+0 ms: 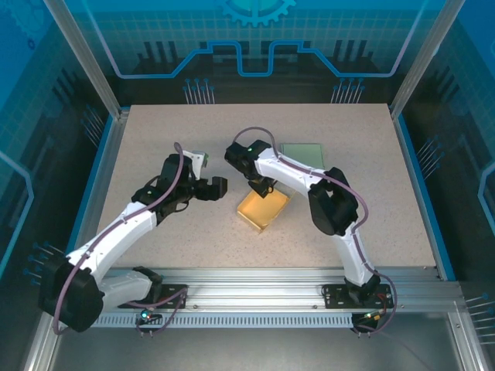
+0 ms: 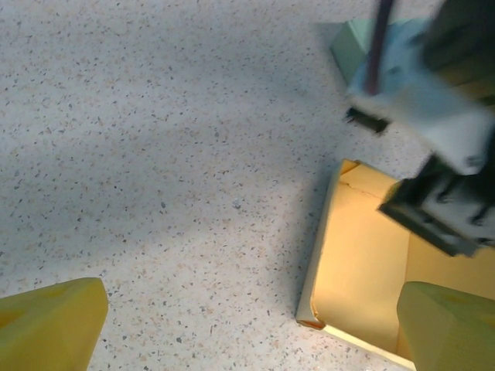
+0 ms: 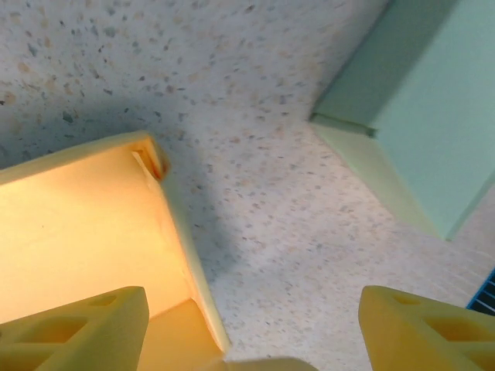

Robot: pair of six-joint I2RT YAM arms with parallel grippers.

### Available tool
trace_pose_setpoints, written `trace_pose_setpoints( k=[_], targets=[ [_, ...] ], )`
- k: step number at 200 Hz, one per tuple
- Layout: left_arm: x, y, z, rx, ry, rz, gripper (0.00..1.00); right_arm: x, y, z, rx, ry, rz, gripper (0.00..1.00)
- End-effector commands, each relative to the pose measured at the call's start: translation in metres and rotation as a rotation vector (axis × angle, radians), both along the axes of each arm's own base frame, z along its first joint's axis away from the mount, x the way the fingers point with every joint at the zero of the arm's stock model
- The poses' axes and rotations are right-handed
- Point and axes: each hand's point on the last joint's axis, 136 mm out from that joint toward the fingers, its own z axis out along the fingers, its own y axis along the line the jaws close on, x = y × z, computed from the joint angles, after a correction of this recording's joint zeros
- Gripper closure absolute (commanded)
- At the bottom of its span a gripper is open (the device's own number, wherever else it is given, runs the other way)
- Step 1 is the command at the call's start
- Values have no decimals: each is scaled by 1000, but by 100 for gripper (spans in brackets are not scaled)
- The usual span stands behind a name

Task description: Fold the paper box

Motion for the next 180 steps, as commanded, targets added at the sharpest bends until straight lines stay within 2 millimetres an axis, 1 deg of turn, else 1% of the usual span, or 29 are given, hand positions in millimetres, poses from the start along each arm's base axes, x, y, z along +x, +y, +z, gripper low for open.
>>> trace_pose_setpoints(
  k=[1, 14, 23, 43, 47, 49, 53, 66, 69, 72, 74, 77, 96, 113, 121, 128, 135, 146, 157, 160, 162, 165, 180],
  targets=[
    [5, 12, -14, 38, 30, 62, 5, -10, 0, 41, 3, -82, 6, 26],
    [8, 16, -26, 72, 56, 83, 7, -17, 3, 66, 36, -126, 14, 26],
    [10, 17, -35, 90, 75, 91, 9, -24, 3, 88, 73, -169, 11, 26],
    [19, 15, -54, 107, 110, 98, 18, -43, -2, 126, 171, -233, -17, 26],
    [21, 13, -58, 107, 115, 97, 19, -47, -7, 136, 194, -261, -35, 23],
    [23, 12, -59, 108, 117, 96, 19, -48, -8, 137, 196, -263, -38, 23],
    [24, 11, -65, 111, 127, 94, 20, -52, -13, 146, 221, -288, -55, 21],
    [30, 7, -77, 122, 154, 86, 22, -67, -29, 164, 292, -336, -100, 16],
    [30, 5, -79, 126, 159, 82, 22, -71, -34, 165, 305, -345, -114, 15],
    [32, 4, -82, 129, 162, 79, 22, -75, -39, 166, 315, -350, -123, 11],
    [33, 3, -83, 131, 166, 77, 22, -78, -42, 169, 329, -360, -131, 3],
    [34, 3, -85, 136, 168, 75, 23, -83, -49, 171, 347, -372, -147, 0],
    [40, -4, -97, 162, 189, 60, 26, -106, -83, 175, 431, -429, -243, 0],
    [44, -10, -107, 172, 211, 44, 29, -123, -114, 165, 505, -457, -360, 0],
    [46, -15, -110, 171, 218, 33, 30, -131, -126, 152, 547, -451, -424, 0],
    [46, -18, -113, 169, 225, 25, 31, -137, -131, 140, 597, -433, -467, 1],
    [47, -22, -117, 168, 234, 15, 31, -140, -131, 124, 659, -401, -492, 7],
    [47, -27, -123, 171, 247, 4, 32, -144, -122, 100, 765, -342, -510, 14],
    [46, -29, -128, 177, 260, -2, 32, -146, -114, 78, 856, -287, -539, 22],
    [46, -30, -130, 177, 264, -4, 32, -145, -111, 75, 884, -278, -541, 24],
    [46, -30, -131, 177, 267, -4, 33, -147, -110, 67, 888, -262, -545, 25],
    [45, -31, -132, 179, 271, -4, 33, -147, -108, 60, 902, -250, -548, 26],
    [41, -34, -138, 167, 286, -14, 36, -144, -103, 40, 946, -232, -578, 33]
  ],
)
